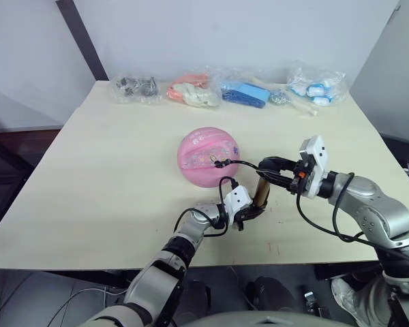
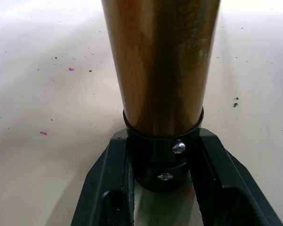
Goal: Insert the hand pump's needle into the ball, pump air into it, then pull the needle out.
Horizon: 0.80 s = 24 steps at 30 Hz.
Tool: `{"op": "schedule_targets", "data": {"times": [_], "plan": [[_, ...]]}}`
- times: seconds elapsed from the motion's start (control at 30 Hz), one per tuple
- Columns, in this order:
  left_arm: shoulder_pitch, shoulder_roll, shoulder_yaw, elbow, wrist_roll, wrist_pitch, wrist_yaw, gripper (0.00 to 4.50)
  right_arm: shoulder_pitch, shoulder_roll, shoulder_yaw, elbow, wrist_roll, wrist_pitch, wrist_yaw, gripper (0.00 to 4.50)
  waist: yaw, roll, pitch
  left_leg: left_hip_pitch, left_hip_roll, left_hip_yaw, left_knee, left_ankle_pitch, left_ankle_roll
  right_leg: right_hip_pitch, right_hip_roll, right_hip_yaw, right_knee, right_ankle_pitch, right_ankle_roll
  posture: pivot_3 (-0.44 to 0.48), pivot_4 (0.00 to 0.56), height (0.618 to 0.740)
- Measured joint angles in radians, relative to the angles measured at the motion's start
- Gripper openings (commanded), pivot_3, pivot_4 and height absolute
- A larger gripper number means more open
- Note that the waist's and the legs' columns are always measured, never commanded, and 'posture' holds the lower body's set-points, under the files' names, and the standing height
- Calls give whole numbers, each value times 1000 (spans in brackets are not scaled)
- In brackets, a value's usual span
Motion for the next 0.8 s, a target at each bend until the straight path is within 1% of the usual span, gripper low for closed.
{"op": "schedule_targets", "data": {"times": [0.03,0.1,0.13,0.17,0.3,0.4,0.43,0.5,0.7,0.77,0.8], "plan": [[2,-1,-1,-17,0,0,-1,1113,-27,-48,-24,-31,13,37,24,1686,1,2,3,-2,-1,0,0,0,0,-1,-2,0,0,0,0,0,150,740],[2,-1,-1,-31,-1,-1,-11,1113,-40,-67,-50,-41,44,83,38,1686,1,8,9,-3,-2,1,0,0,0,-2,-2,0,0,0,1,0,150,740],[1,-1,-1,-44,-2,-1,-18,1113,-73,-94,-64,-49,80,142,40,1686,1,9,11,-4,-2,1,0,0,0,-3,-2,0,0,0,1,0,150,740],[0,-1,-1,-48,-3,-1,-20,1113,-90,-108,-71,-52,98,169,40,1686,2,13,18,-7,-3,1,0,0,0,-5,-3,1,0,0,1,0,150,740],[-3,-2,-1,-59,-5,-1,-32,1113,-166,-158,-153,-97,203,285,32,1686,7,14,28,-10,-4,0,0,0,0,-7,-3,0,-1,0,2,0,150,740],[-9,-3,-1,-59,-11,-5,-31,1113,-281,-213,-231,-105,320,384,1,1686,7,17,37,-13,-6,1,2,0,0,-10,-6,0,-1,1,3,0,150,740],[-9,-3,-1,-59,-12,-6,-31,1113,-339,-241,-281,-108,377,422,-15,1686,7,16,38,-14,-6,1,2,0,0,-10,-6,0,-1,1,3,0,150,740],[-9,-4,-1,-59,-16,-7,-32,1113,-390,-271,-328,-124,435,460,-39,1686,9,13,39,-15,-5,-1,2,0,0,-10,-6,-2,-1,1,3,0,150,740],[-9,-3,-1,-60,-19,-17,-35,1113,-414,-276,-332,-120,503,510,-106,1686,9,14,40,-21,-5,1,5,0,0,-16,-6,-1,0,1,4,0,150,740],[-9,-3,-2,-59,-19,-17,-36,1113,-394,-273,-335,-135,498,499,-115,1686,9,14,40,-21,-5,1,5,0,0,-16,-6,0,0,1,4,0,150,740],[-8,-3,-3,-58,-19,-17,-35,1113,-361,-269,-337,-156,483,469,-112,1686,10,13,39,-21,-5,0,5,0,0,-16,-6,0,0,1,4,0,150,740]]}}
